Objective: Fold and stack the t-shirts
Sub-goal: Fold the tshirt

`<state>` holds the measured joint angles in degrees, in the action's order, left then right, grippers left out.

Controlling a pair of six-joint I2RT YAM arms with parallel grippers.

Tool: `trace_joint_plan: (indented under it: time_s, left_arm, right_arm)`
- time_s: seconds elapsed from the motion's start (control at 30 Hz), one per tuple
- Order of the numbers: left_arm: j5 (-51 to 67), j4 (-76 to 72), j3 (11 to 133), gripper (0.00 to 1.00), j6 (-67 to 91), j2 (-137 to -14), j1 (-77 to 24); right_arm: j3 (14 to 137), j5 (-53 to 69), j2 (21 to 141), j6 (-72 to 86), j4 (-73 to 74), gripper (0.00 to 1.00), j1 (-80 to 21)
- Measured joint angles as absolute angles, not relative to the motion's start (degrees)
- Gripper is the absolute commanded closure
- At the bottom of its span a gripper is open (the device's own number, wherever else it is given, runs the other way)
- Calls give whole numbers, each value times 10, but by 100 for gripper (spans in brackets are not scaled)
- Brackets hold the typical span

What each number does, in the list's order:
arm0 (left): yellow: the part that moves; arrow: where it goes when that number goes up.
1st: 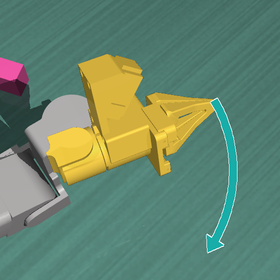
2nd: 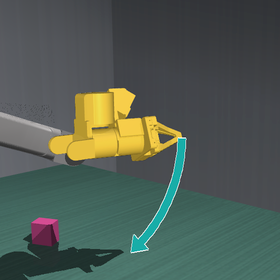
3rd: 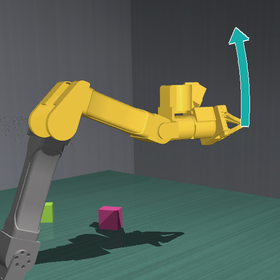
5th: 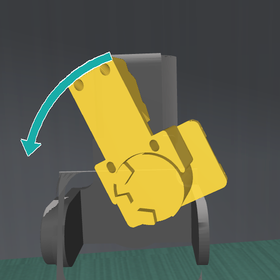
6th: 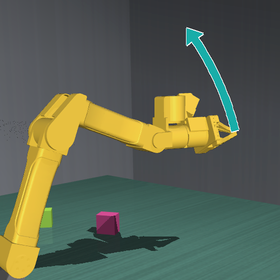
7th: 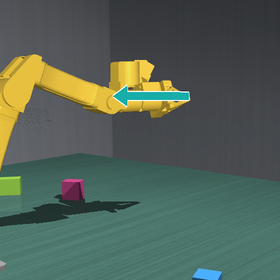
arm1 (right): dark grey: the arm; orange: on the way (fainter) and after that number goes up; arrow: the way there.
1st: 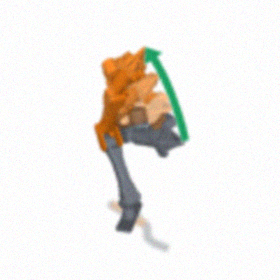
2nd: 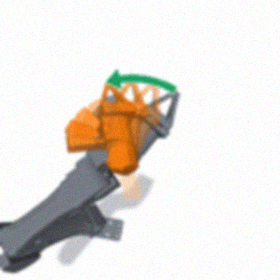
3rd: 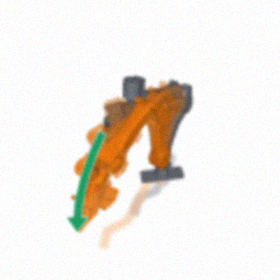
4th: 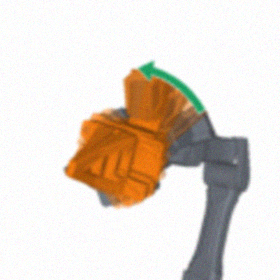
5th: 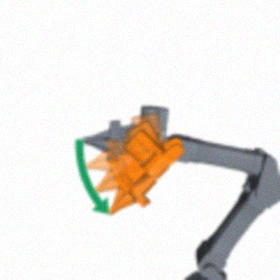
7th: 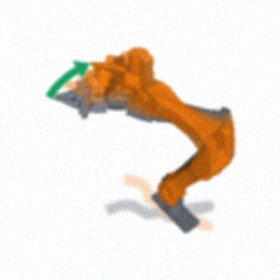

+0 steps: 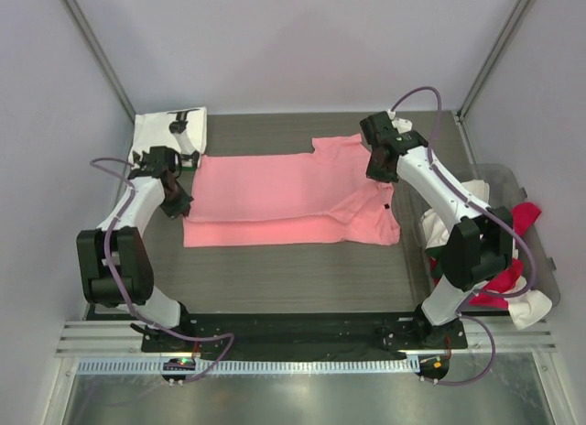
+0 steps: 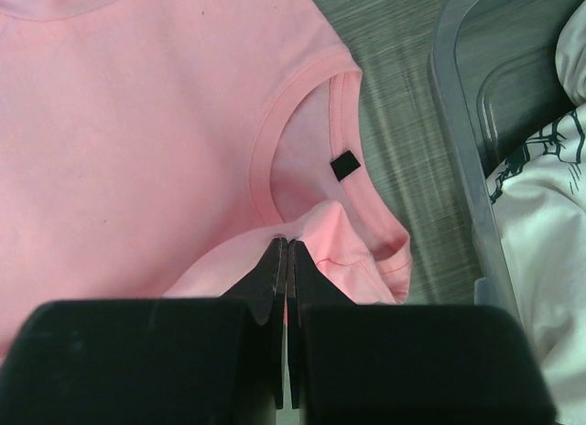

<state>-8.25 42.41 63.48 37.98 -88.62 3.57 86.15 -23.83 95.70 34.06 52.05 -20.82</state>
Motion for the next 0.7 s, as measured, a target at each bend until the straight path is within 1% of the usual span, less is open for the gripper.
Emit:
trace_joint_plan:
  time_s: [0.7]
  left_arm:
    - [-70,402,688,100,355,-1003,37]
  right_arm:
    - [915,-238,1064,329,512,99,-183]
